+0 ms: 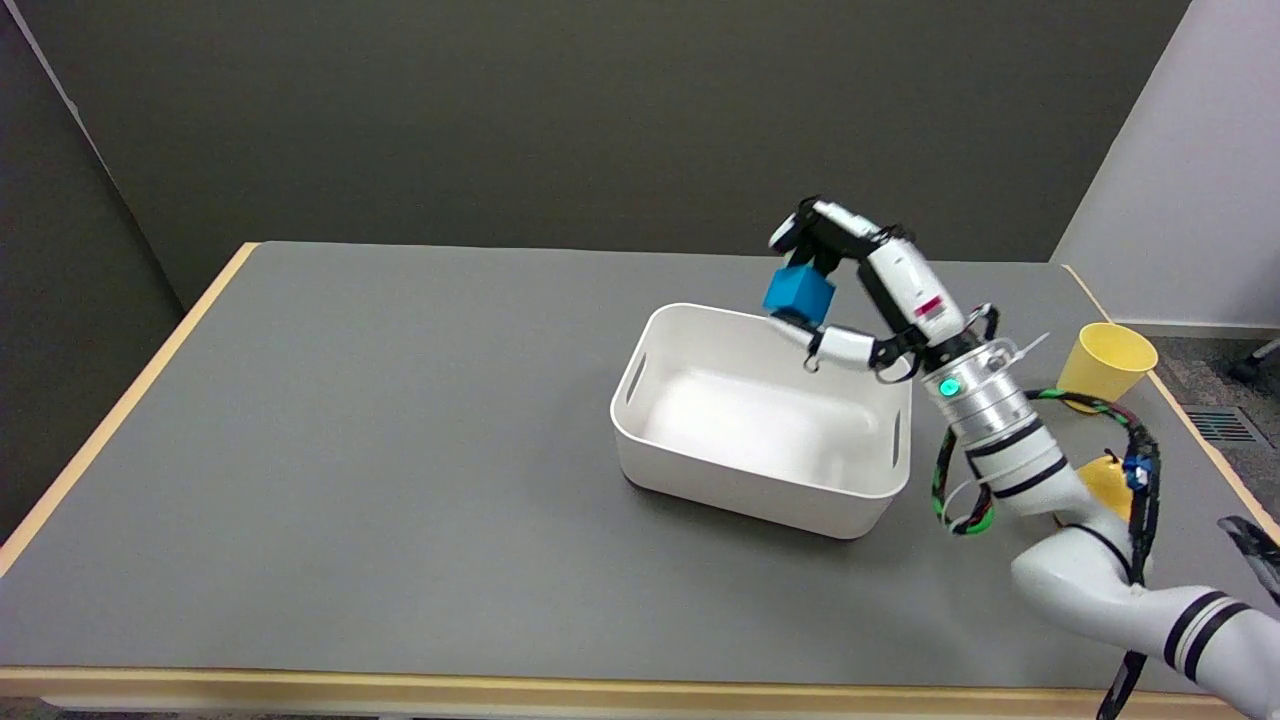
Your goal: Place the cube into the white box.
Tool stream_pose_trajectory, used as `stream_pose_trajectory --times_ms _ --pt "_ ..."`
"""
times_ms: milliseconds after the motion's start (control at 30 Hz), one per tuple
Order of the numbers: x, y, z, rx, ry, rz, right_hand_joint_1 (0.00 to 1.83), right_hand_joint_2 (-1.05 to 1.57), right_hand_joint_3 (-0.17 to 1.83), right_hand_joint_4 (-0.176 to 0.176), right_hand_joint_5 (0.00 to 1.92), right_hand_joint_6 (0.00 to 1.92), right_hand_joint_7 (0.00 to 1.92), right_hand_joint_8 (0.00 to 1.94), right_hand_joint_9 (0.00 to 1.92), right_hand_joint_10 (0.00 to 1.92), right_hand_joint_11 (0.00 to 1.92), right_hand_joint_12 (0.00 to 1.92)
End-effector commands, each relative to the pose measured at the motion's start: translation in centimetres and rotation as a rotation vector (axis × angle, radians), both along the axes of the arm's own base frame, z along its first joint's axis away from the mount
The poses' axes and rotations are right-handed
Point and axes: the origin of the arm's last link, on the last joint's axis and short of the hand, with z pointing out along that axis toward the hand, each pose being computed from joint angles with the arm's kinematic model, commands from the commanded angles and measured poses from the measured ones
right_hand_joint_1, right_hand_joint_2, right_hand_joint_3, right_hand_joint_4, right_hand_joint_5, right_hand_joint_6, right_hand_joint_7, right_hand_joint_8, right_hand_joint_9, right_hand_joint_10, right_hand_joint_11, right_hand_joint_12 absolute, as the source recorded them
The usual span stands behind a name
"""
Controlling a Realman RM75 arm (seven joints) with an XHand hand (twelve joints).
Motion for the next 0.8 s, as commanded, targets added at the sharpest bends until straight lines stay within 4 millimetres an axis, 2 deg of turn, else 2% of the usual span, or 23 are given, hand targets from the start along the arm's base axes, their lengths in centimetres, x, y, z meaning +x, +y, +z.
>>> stream_pose_trajectory --times_ms 33,167,233,300,367,433,467,500,533,567,633,800 --pt "-4.5 1.3 -5.7 0.094 0.001 -0.189 1.49 0.89 0.72 -0.028 0.39 1.26 0.71 1.51 0.72 1.79 0.35 1.92" --pt "-4.7 1.9 -6.0 0.078 0.065 -0.165 1.48 0.94 0.64 -0.03 0.41 1.18 0.69 1.5 0.69 1.78 0.38 1.92" --pt "-4.9 2.2 -6.0 0.076 0.06 -0.163 1.48 0.91 0.7 -0.043 0.39 1.25 0.7 1.53 0.7 1.8 0.33 1.92" --pt "-5.1 2.5 -5.8 0.071 0.033 -0.168 1.27 0.98 0.58 -0.052 0.41 1.11 0.68 1.53 0.64 1.68 0.11 1.88" --pt "-5.2 2.8 -5.9 0.07 0.01 -0.169 0.56 0.63 0.95 -0.002 0.21 0.45 0.29 0.51 0.22 0.79 0.08 1.26" --pt "-5.3 3.1 -5.9 0.072 -0.001 -0.173 0.54 0.63 0.87 0.01 0.19 0.39 0.21 0.36 0.11 0.7 0.02 1.18" --pt "-5.3 3.2 -5.9 0.074 -0.009 -0.175 0.52 0.61 0.86 0.019 0.15 0.34 0.14 0.24 0.06 0.51 0.0 1.0" --pt "-5.3 3.3 -6.0 0.076 -0.015 -0.176 0.48 0.55 0.88 0.032 0.07 0.29 0.04 0.07 0.02 0.14 0.0 0.66" --pt "-5.3 3.5 -6.1 0.078 -0.023 -0.169 0.48 0.55 0.83 0.036 0.03 0.26 0.0 0.0 0.0 0.0 0.0 0.44" --pt "-5.2 3.6 -6.2 0.081 -0.03 -0.162 0.49 0.57 0.77 0.035 0.01 0.26 0.0 0.0 0.0 0.0 0.0 0.33" --pt "-5.0 3.8 -6.3 0.083 -0.042 -0.154 0.49 0.54 0.81 0.037 0.0 0.12 0.0 0.0 0.0 0.0 0.0 0.17" --pt "-3.8 4.4 -6.6 0.09 -0.065 -0.072 0.52 0.54 0.75 0.029 0.0 0.04 0.0 0.0 0.0 0.0 0.0 0.02"
